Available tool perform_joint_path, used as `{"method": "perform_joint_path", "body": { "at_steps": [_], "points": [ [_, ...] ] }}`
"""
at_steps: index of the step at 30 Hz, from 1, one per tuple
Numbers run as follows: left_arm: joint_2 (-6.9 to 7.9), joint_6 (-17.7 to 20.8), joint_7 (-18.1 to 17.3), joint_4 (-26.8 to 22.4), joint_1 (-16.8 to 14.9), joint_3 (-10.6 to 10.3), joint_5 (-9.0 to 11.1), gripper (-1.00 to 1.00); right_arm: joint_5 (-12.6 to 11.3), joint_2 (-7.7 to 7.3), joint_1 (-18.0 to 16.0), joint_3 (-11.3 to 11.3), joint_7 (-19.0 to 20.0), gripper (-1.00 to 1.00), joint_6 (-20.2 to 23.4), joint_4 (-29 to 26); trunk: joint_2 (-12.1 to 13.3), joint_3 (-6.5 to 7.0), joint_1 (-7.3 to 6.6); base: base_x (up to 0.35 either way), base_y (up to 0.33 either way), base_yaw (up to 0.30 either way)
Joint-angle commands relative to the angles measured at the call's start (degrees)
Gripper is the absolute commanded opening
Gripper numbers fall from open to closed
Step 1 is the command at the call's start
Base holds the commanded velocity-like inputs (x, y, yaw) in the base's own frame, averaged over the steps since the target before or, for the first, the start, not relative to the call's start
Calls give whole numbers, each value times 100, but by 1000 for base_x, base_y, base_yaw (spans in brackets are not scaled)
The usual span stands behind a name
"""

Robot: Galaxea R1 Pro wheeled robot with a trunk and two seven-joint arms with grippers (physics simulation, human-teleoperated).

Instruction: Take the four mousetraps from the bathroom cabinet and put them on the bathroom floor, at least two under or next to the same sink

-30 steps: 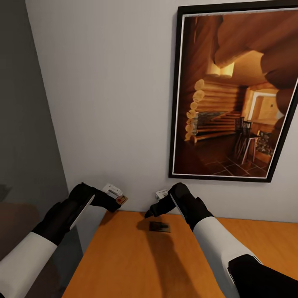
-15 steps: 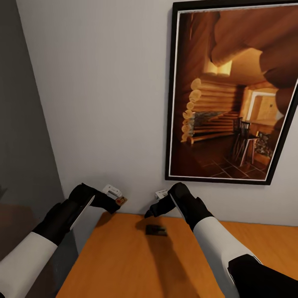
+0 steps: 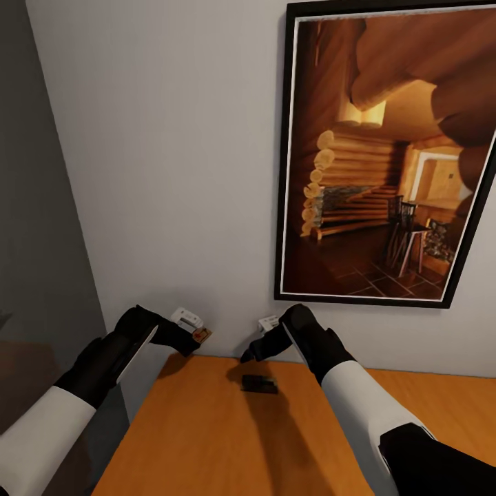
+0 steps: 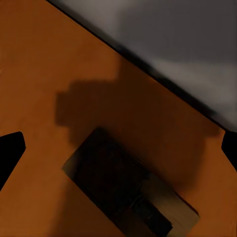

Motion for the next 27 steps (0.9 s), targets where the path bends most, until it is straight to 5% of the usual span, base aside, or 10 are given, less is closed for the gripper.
{"method": "perform_joint_path", "body": {
  "at_steps": [1,27],
  "points": [
    [7,21,-1,-5,-7,-13,-8,-100,56,4,-4,4,52,100,14,16,-6,-8,1,0,0,0],
    [4,21,-1,32,-7,-16,-3,-100,22,-34,-4,15,124,100,154,202,-6,-8,1,0,0,0]
  ]
}}
